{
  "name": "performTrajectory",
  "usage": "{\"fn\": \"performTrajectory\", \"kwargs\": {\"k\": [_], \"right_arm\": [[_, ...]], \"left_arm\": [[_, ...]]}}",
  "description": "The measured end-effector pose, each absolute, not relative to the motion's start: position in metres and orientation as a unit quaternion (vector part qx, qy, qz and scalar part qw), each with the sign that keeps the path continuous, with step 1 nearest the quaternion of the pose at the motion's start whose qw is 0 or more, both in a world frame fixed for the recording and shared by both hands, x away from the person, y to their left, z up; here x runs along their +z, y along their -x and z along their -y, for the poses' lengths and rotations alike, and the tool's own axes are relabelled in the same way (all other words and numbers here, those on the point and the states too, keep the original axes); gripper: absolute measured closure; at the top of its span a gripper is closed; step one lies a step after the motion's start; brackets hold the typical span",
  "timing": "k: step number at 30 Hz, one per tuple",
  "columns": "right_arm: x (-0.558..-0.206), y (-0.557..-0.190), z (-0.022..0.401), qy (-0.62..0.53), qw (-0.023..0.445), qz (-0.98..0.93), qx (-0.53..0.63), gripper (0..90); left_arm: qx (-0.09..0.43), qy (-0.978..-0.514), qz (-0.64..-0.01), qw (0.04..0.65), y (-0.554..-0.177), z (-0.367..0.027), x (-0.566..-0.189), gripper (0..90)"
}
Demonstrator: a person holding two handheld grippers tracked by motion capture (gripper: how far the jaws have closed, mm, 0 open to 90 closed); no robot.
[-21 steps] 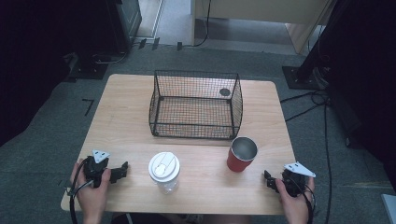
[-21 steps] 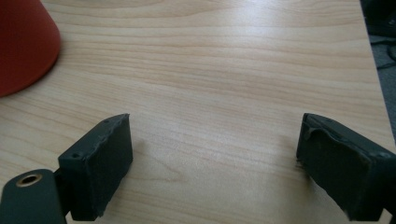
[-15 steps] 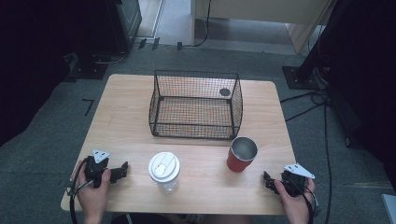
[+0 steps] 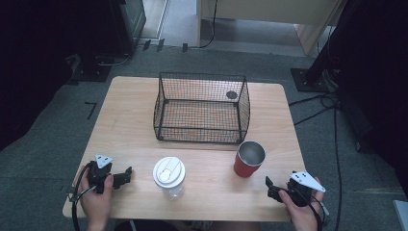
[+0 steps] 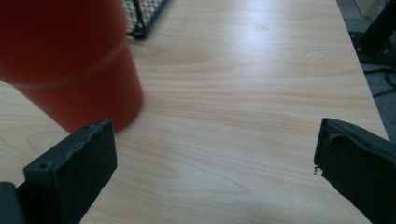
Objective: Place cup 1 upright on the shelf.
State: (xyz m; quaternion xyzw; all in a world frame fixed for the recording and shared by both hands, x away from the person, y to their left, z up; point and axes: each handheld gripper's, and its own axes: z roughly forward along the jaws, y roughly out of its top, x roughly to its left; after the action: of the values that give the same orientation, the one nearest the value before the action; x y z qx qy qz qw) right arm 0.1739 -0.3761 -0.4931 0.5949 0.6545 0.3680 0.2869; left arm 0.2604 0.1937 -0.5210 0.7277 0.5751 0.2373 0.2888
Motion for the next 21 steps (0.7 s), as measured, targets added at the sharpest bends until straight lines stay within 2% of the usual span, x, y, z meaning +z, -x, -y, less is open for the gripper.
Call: {"fn": "performTrajectory", "kwargs": {"k": [21], "right_arm": [[-0.469, -0.179, 0.316, -0.528, 0.284, -0.687, 0.411, 0.0]], "left_arm": [[0.237, -0.728, -0.575, 0.288, -0.26, -0.194, -0.521, 0.0]]}}
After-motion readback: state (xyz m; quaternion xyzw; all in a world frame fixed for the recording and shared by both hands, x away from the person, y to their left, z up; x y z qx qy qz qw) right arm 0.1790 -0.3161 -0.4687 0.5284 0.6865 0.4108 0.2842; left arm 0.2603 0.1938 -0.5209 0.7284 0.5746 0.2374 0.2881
